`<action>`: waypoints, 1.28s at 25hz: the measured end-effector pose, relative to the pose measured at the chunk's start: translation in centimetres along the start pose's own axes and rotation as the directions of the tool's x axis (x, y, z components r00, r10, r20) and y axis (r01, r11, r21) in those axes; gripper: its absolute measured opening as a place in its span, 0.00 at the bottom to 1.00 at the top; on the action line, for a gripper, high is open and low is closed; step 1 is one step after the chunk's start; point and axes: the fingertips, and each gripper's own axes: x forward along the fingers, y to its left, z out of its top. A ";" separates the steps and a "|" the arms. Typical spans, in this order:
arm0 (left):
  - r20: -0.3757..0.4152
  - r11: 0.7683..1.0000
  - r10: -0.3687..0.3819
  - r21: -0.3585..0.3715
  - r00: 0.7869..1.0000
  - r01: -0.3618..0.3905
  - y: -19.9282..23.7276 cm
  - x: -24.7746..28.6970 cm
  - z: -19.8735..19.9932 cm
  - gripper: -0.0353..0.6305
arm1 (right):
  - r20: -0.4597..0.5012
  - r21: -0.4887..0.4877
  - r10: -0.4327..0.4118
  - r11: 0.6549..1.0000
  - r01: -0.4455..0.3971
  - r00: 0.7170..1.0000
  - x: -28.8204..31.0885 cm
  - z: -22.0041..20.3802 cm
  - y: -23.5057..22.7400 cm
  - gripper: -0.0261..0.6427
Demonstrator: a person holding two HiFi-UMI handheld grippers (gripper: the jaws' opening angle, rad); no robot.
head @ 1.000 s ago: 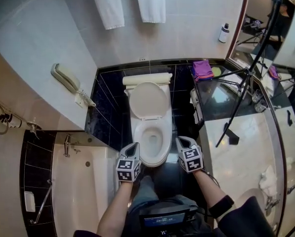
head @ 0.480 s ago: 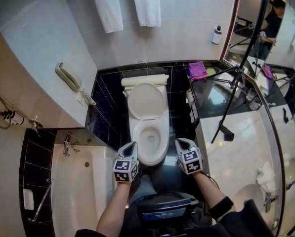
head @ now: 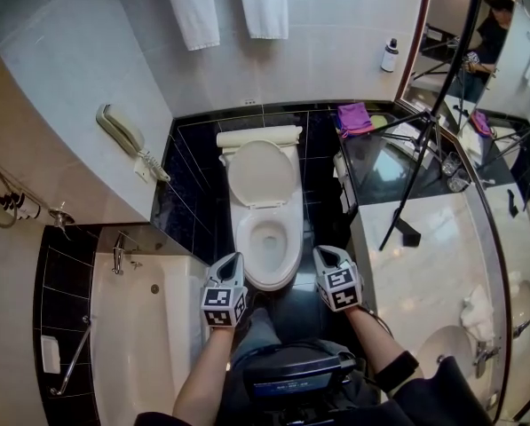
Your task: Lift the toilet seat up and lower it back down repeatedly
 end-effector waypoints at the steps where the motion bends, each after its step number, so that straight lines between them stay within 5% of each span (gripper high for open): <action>1: -0.003 1.000 0.002 0.001 1.000 -0.002 0.1 0.0 -0.2 0.04 | -0.005 0.005 -0.003 1.000 0.003 1.000 0.1 0.0 0.1 0.07; 6: -0.016 0.999 -0.014 0.033 1.000 0.015 0.5 1.6 -1.4 0.04 | -0.037 0.044 -0.033 0.998 0.035 0.999 1.9 -1.0 -0.7 0.09; 8: -0.024 0.998 -0.027 0.053 0.999 0.029 0.8 2.7 -2.1 0.04 | -0.061 0.056 -0.030 0.998 0.034 0.998 3.5 -2.1 -1.0 0.18; 18: -0.050 0.985 -0.102 0.135 0.994 0.108 2.3 10.4 -6.3 0.04 | -0.238 0.215 -0.005 0.975 0.057 0.971 13.4 -11.5 -2.5 0.31; 28: -0.051 0.987 -0.093 0.129 0.994 0.099 4.6 20.6 -16.6 0.04 | -0.404 0.408 0.077 0.907 0.104 0.911 25.8 -29.5 -2.7 0.31; 32: -0.076 0.989 -0.078 0.119 0.994 0.087 4.8 23.1 -22.1 0.04 | -0.434 0.546 0.146 0.828 0.131 0.889 28.9 -37.7 -1.8 0.31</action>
